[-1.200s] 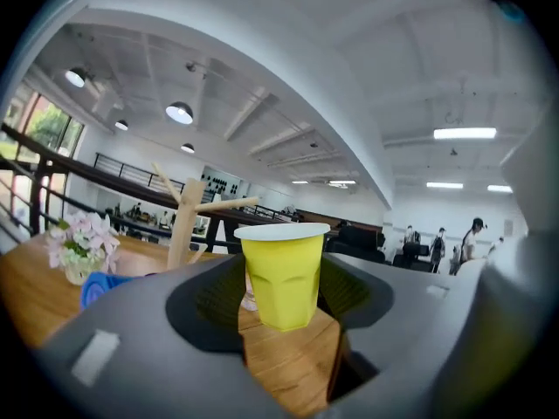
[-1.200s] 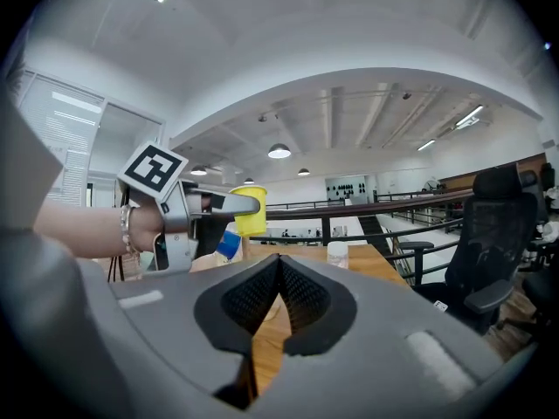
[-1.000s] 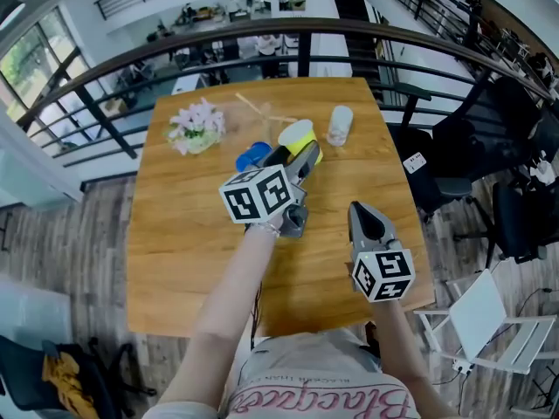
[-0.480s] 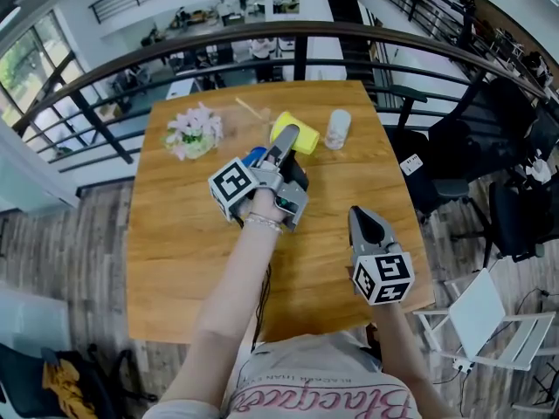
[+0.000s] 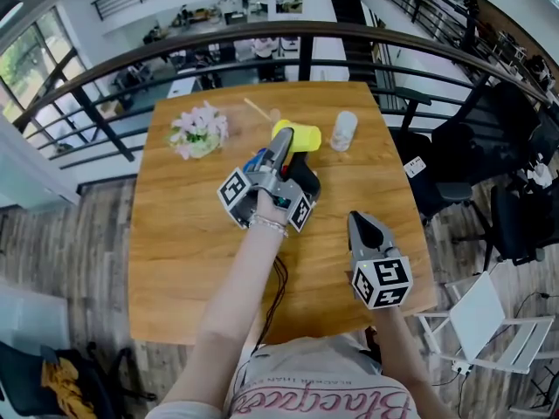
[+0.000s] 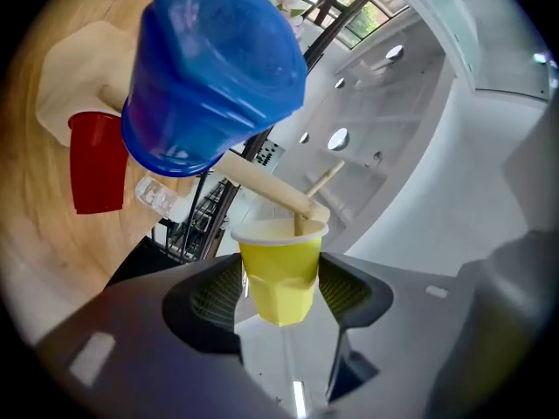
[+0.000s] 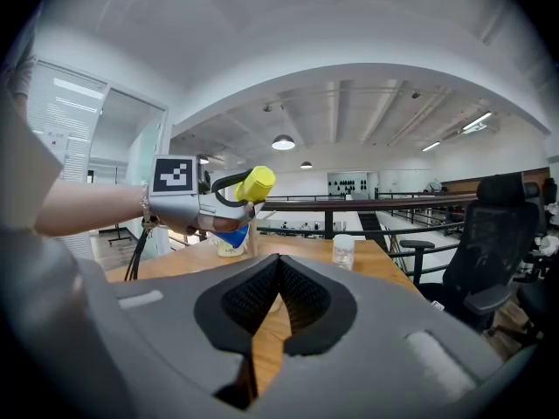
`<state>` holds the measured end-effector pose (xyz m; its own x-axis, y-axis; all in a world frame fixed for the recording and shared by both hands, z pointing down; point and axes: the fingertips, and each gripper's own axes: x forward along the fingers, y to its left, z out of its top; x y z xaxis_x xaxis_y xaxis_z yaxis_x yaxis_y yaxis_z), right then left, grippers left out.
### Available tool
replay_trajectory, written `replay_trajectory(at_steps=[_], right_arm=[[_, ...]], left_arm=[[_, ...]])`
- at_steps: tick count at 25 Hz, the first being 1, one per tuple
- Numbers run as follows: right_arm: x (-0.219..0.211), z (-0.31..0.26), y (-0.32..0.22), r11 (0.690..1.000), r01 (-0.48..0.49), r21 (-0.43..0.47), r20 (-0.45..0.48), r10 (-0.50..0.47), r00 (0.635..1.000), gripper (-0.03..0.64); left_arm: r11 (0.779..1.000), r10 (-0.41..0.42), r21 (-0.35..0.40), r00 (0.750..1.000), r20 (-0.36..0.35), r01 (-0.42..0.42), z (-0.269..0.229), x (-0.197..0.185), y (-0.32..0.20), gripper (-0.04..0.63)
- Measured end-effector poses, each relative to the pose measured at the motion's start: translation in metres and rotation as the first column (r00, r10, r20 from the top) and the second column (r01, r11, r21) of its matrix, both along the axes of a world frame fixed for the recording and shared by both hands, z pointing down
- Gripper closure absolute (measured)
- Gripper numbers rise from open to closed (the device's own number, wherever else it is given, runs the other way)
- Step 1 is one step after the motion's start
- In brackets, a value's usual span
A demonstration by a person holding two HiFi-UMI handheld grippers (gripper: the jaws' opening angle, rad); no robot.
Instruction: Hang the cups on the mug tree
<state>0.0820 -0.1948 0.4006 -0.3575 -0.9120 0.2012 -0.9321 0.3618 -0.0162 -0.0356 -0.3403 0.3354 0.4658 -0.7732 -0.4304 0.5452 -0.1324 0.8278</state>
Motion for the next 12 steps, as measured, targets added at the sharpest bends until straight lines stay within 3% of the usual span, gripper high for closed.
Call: replay_trajectory(at_steps=[3, 12], right_arm=[[-0.005, 0.004, 0.001, 1.0, -0.003, -0.008, 0.007, 0.003, 1.0, 0.615], [-0.032, 0.004, -0.007, 0.999, 0.044, 0.004, 0.007, -0.044, 0.999, 0.615]], left_arm=[[1.0, 0.031, -0.006, 0.999, 0.026, -0.031, 0.003, 0.002, 0.004, 0.312], [0.997, 0.076, 0.019, 0.978, 0.196, -0.081, 0.011, -0.006, 0.023, 0.268]])
